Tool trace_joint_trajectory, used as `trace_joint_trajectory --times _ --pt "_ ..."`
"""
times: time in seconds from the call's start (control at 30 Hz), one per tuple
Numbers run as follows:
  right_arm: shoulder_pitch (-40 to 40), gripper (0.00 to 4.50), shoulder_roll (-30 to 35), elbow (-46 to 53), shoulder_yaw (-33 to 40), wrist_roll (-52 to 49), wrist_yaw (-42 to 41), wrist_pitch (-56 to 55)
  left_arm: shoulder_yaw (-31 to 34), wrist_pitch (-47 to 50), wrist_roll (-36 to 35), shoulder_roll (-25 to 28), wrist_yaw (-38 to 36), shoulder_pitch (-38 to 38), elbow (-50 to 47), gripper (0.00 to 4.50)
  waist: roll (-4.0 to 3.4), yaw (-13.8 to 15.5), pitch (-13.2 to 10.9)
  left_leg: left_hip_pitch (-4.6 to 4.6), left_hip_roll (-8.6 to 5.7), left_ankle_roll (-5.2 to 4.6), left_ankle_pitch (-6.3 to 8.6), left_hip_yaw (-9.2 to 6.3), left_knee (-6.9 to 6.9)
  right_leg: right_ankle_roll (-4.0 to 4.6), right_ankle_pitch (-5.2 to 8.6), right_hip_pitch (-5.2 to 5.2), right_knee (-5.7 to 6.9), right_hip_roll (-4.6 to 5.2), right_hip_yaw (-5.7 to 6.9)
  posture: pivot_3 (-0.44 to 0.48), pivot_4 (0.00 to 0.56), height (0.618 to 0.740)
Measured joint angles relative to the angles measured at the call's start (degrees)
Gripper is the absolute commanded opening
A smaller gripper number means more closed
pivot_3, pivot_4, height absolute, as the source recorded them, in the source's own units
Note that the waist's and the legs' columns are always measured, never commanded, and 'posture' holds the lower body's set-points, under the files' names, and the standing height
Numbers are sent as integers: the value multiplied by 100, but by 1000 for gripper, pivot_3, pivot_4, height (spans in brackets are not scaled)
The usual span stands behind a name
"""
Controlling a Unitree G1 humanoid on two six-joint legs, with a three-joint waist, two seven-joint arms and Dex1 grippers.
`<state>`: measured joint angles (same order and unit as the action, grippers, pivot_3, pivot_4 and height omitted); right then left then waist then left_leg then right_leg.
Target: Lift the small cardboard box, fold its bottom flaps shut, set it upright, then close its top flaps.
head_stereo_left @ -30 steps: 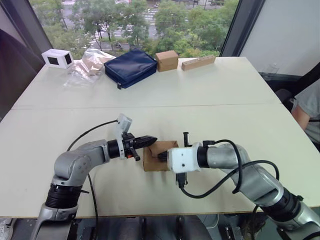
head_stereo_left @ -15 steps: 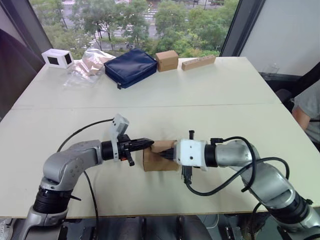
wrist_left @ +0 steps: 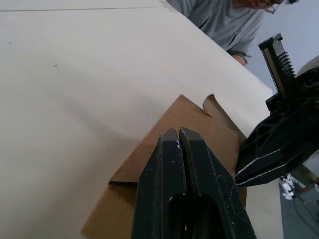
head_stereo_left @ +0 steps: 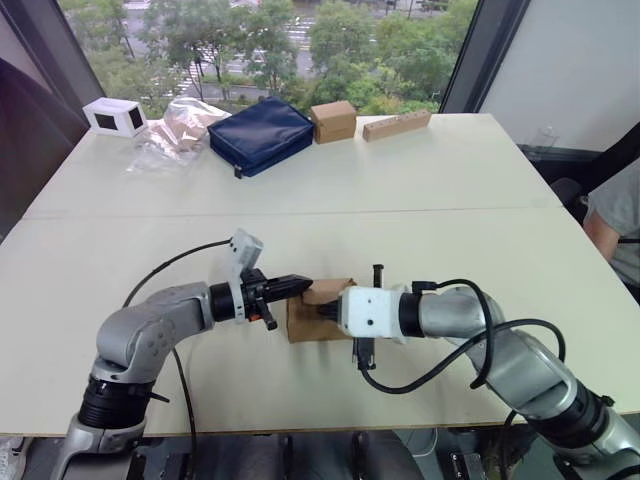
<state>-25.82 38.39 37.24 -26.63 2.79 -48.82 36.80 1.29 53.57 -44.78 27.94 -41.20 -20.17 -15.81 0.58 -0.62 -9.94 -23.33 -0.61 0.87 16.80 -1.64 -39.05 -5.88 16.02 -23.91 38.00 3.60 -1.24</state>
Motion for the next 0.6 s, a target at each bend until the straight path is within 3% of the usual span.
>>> trace_joint_trajectory --times 0.6 --pt "24 0 -5 182 50 -181 -181 416 31 0 -89 -151 152 -92 177 31 0 2 0 1 -1 0 0 0 0 0 0 2 -1 1 1 0 150 740"
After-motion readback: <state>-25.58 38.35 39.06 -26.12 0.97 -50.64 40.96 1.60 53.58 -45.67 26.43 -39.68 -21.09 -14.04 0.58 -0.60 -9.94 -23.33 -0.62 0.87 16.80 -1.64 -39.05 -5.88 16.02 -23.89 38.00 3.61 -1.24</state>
